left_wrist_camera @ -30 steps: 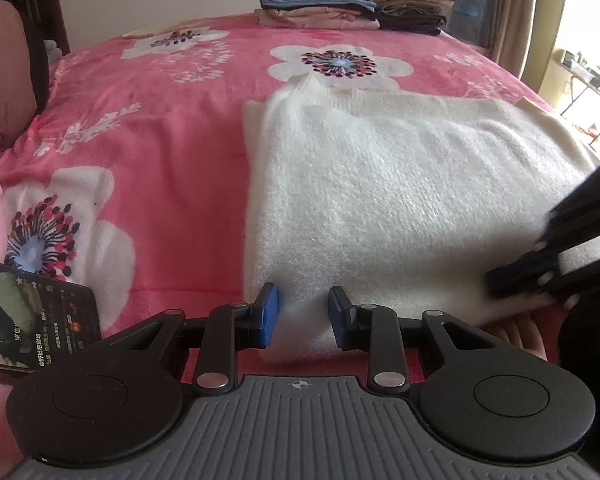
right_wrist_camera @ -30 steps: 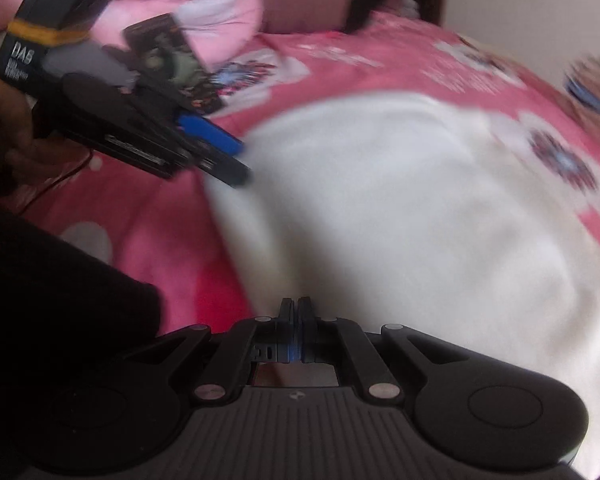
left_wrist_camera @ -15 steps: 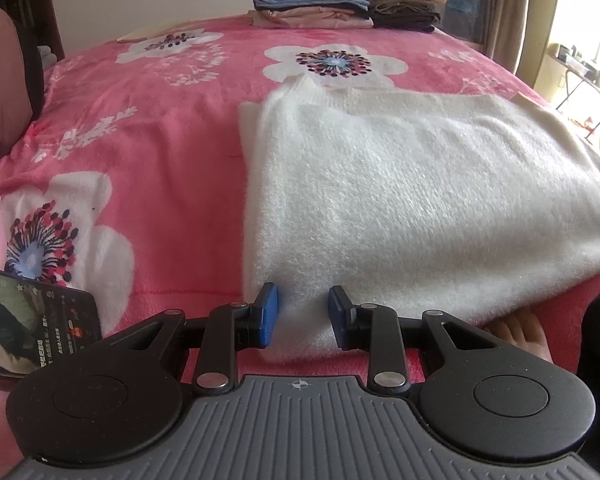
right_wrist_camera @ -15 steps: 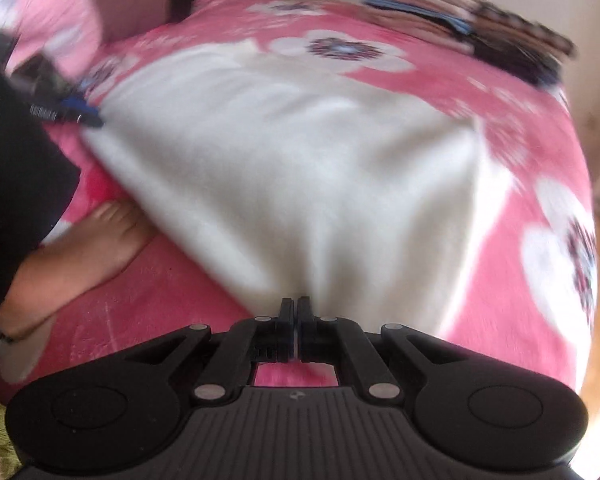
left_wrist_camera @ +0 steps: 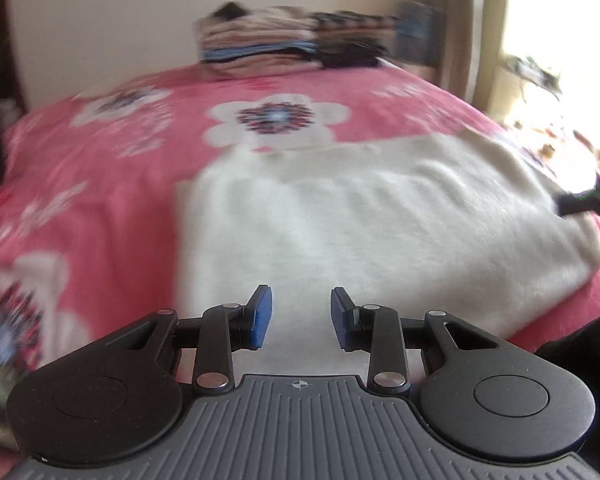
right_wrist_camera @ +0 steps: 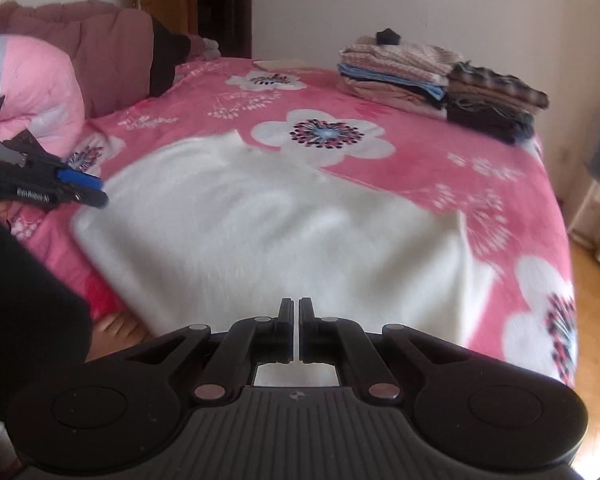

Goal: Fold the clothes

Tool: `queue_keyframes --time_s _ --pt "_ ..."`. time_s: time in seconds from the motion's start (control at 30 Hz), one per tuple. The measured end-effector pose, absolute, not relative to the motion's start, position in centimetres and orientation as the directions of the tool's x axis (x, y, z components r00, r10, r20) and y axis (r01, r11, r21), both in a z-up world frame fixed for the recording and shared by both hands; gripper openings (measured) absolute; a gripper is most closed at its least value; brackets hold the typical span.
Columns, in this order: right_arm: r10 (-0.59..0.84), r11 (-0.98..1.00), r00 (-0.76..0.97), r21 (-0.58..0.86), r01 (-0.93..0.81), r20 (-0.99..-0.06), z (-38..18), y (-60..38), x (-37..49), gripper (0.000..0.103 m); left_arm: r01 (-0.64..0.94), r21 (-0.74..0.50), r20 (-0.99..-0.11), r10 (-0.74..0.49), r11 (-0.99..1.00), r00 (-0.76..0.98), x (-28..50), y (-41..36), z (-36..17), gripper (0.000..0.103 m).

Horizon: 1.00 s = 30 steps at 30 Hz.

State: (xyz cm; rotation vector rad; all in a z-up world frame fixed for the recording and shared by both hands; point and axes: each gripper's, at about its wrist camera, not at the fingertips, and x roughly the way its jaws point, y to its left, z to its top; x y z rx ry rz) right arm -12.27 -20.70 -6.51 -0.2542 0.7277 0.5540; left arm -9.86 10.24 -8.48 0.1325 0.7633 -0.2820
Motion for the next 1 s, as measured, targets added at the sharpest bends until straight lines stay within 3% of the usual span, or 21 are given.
queue_keyframes --time_s 0.07,0.17,0.3,0.6,0.8,0.9,1.0 --pt "0.340 0.837 0.611 -0.066 -0.543 -0.715 -8.0 -19.6 -11.2 0.001 0.312 0.057 -0.739 -0.170 0.948 0.652 -8.8 9.3 -10.4 0.033" --pt "0.251 0.877 0.581 -0.073 -0.475 -0.775 -12.1 -19.7 -9.5 0.000 0.340 0.080 -0.730 -0.178 0.937 0.660 -8.8 9.6 -11.8 0.034" --pt "0.305 0.922 0.543 0.099 -0.374 -0.783 -11.5 -21.7 -8.2 0.000 0.345 0.079 -0.743 -0.175 0.935 0.646 -8.7 9.8 -11.2 0.034" --pt "0.416 0.881 0.602 0.137 -0.453 -0.682 -6.9 -20.0 -9.4 0.001 0.401 0.003 -0.692 -0.288 0.916 0.662 -8.8 7.5 -8.8 0.034" --pt "0.383 0.869 0.576 0.070 -0.489 -0.722 -12.4 -17.3 -9.3 0.000 0.458 0.018 -0.710 -0.311 0.889 0.632 -7.5 5.2 -11.9 0.035" --pt "0.373 0.884 0.551 0.106 -0.455 -0.746 -10.9 -17.4 -9.0 0.000 0.440 -0.029 -0.722 -0.323 0.898 0.612 -7.1 6.0 -11.0 0.035" --pt "0.395 0.881 0.579 0.115 -0.459 -0.713 -8.8 -17.6 -9.8 0.000 0.473 0.011 -0.716 -0.323 0.881 0.618 -7.5 4.6 -11.4 0.035"
